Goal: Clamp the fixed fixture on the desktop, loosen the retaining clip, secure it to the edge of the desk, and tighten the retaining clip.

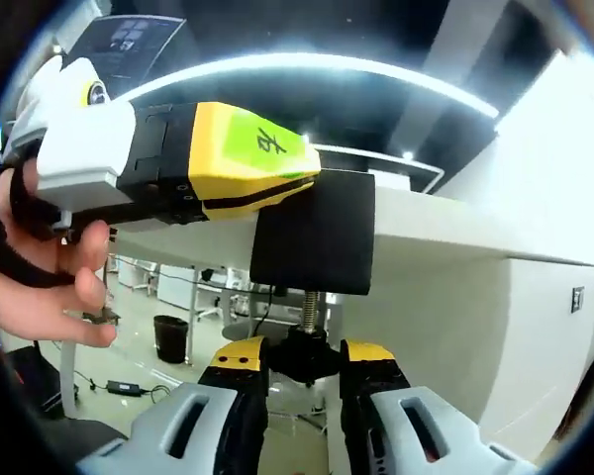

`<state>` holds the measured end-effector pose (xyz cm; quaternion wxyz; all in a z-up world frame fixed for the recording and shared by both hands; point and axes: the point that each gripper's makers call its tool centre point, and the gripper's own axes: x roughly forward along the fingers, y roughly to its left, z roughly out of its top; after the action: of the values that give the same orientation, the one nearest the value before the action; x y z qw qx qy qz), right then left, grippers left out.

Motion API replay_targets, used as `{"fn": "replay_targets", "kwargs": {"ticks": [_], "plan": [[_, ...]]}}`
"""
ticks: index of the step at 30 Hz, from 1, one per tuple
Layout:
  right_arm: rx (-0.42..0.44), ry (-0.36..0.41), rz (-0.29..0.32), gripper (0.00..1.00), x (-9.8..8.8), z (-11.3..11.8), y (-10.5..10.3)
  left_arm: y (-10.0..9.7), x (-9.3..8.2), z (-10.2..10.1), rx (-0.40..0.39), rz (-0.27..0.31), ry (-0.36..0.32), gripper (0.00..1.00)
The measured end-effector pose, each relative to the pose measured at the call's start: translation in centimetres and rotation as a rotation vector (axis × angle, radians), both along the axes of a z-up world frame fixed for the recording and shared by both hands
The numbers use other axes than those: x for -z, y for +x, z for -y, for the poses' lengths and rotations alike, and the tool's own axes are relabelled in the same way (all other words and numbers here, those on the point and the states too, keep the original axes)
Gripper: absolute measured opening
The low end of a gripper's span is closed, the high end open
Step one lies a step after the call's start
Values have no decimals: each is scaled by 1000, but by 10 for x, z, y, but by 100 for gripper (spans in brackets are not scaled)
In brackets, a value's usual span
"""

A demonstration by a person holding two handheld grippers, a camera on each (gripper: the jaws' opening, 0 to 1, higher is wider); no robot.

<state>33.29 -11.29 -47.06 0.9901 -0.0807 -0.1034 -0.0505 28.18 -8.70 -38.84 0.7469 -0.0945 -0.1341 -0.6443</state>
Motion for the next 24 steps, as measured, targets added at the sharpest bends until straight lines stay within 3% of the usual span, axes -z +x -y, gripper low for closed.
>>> {"fn": "replay_targets", "kwargs": {"ticks": [9,18,24], "plan": [[-230,24,-12,26,-1,-6,0,0,0,-1,0,-2,-4,1],[-299,-34,-12,27,0,-7,1,-1,0,-1,1,1,-2,1],[-227,-78,-12,28,4,-3,-4,-1,0,-1,1,2,-11,1]]}}
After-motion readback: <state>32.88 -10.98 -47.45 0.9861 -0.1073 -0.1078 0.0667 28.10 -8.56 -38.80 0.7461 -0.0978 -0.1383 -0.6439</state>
